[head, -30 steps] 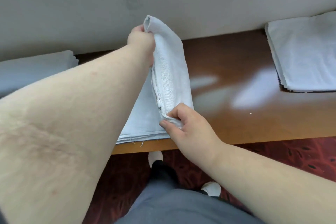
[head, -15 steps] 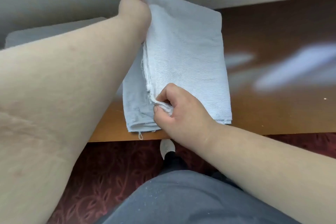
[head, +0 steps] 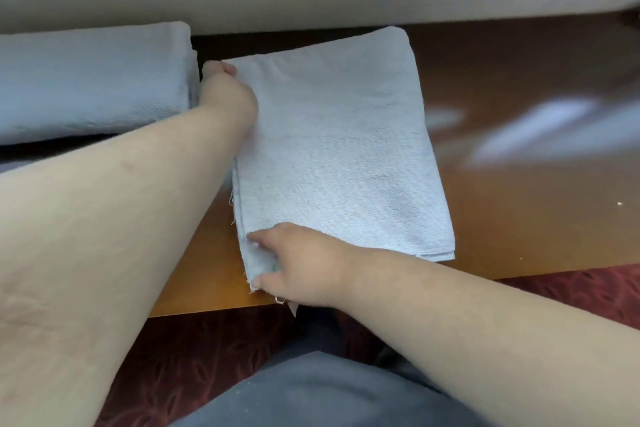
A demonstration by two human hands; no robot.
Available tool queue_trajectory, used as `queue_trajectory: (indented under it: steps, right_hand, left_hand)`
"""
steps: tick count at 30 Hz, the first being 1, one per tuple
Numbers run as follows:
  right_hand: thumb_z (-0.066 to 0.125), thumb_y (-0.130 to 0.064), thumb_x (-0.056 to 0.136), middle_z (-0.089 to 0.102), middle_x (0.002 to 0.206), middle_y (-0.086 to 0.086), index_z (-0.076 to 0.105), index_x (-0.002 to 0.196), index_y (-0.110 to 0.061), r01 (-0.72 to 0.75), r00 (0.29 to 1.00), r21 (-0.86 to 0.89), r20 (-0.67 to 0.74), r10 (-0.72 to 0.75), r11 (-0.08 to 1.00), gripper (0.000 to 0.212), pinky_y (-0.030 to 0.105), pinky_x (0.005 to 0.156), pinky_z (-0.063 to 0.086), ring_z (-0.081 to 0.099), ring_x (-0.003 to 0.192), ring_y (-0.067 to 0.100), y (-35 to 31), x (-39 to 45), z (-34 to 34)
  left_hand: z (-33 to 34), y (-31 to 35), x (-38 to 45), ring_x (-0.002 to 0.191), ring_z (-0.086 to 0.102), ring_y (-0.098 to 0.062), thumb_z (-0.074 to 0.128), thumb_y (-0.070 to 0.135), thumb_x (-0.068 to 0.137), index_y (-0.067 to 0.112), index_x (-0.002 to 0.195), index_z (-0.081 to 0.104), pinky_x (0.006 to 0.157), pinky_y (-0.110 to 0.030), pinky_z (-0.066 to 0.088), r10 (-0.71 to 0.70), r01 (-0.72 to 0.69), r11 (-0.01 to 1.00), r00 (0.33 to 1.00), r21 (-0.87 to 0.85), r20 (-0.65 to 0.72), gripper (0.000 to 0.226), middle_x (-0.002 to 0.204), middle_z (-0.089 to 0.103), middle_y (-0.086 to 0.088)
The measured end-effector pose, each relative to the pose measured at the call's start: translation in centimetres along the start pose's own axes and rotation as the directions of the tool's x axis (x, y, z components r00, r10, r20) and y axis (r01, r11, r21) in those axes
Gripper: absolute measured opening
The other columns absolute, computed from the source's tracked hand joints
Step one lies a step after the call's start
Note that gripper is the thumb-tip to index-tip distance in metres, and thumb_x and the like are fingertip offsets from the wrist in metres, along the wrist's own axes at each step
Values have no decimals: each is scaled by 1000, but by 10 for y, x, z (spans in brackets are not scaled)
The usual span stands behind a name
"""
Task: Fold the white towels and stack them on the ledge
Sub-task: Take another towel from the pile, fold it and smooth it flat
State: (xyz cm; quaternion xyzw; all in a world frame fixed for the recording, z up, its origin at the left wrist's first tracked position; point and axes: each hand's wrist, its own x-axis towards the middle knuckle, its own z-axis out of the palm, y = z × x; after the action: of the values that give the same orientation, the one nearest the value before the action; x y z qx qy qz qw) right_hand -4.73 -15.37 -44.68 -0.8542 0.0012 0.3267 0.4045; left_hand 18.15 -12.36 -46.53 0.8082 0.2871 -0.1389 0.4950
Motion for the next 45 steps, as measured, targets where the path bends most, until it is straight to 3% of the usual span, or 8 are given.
queue_trajectory:
  steps: [6, 12, 21, 26, 30, 35, 41, 45]
  right_hand:
    - [46, -17, 93, 66, 122, -5, 65, 123, -25, -47, 773, -53, -634, 3, 997, 37, 30, 96, 46, 58, 113, 14, 34, 21, -126]
    - [40, -43, 102, 6, 167, 3, 18, 157, -33, -217, 974, -727, -204, 96, 651, 60, 44, 123, 6, 4, 153, 25, 98, 49, -205]
    - [29, -70, 92, 25, 159, 9, 15, 157, -31, -569, 814, -523, -472, 340, 635, 77, 45, 108, 34, 30, 141, 30, 137, -5, -170]
    - [35, -72, 89, 43, 131, 10, 39, 142, -19, -652, 738, -410, -535, 411, 638, 75, 41, 82, 45, 51, 114, 33, 150, -49, -144]
    - [42, -64, 92, 46, 122, 7, 51, 124, -13, -669, 709, -324, -548, 444, 668, 61, 38, 72, 41, 56, 103, 32, 158, -73, -130]
    - [33, -49, 101, 26, 160, 6, 32, 152, -18, -323, 847, -466, -530, 32, 824, 60, 44, 119, 19, 21, 147, 28, 168, -88, -98]
    - [10, -64, 93, -3, 167, 0, 6, 158, -25, -305, 895, -457, -436, 89, 836, 76, 45, 122, -7, -10, 152, 19, 189, -88, -91]
    - [37, -48, 100, 16, 165, 3, 28, 154, -23, -371, 720, -160, -671, 175, 915, 60, 46, 122, 7, 9, 152, 21, 199, -106, -99]
  left_hand:
    - [-2, -41, -64, 119, 43, -26, 55, 19, 88, 31, 137, 39, 93, -31, 33, 661, -702, 566, 700, 433, 270, 53, 137, 38, -6]
    - [15, -81, -116, 121, 34, -30, 45, 52, 92, 31, 149, 14, 89, -45, 42, 368, -651, 317, 755, 690, 543, 68, 139, 29, -9]
    - [50, -43, -125, 148, -7, -32, 33, 28, 95, 29, 154, -8, 116, -59, 6, 139, -712, 19, 698, 702, 703, 72, 162, -16, -4]
    - [82, -25, -139, 137, 13, -34, 58, 21, 82, 44, 151, -3, 97, -51, 34, 179, -680, -181, 688, 711, 703, 95, 155, 6, -6]
    - [91, -42, -159, 124, 31, -32, 55, 19, 84, 38, 153, 3, 88, -42, 38, 317, -732, -90, 622, 675, 716, 89, 141, 27, -9]
    - [59, -105, -178, 146, 15, -27, 21, 52, 97, 35, 154, 13, 118, -49, 10, 507, -872, -79, 382, 483, 773, 60, 160, 21, -5]
    - [11, -130, -140, 149, -9, -23, 5, 70, 87, 39, 152, -1, 118, -52, -3, 410, -749, -32, 594, 662, 692, 72, 163, -6, 0]
    - [-5, -127, -133, 147, 12, -28, 24, 63, 93, 34, 153, 13, 116, -49, 17, 451, -619, 269, 758, 738, 471, 67, 162, 11, -6]
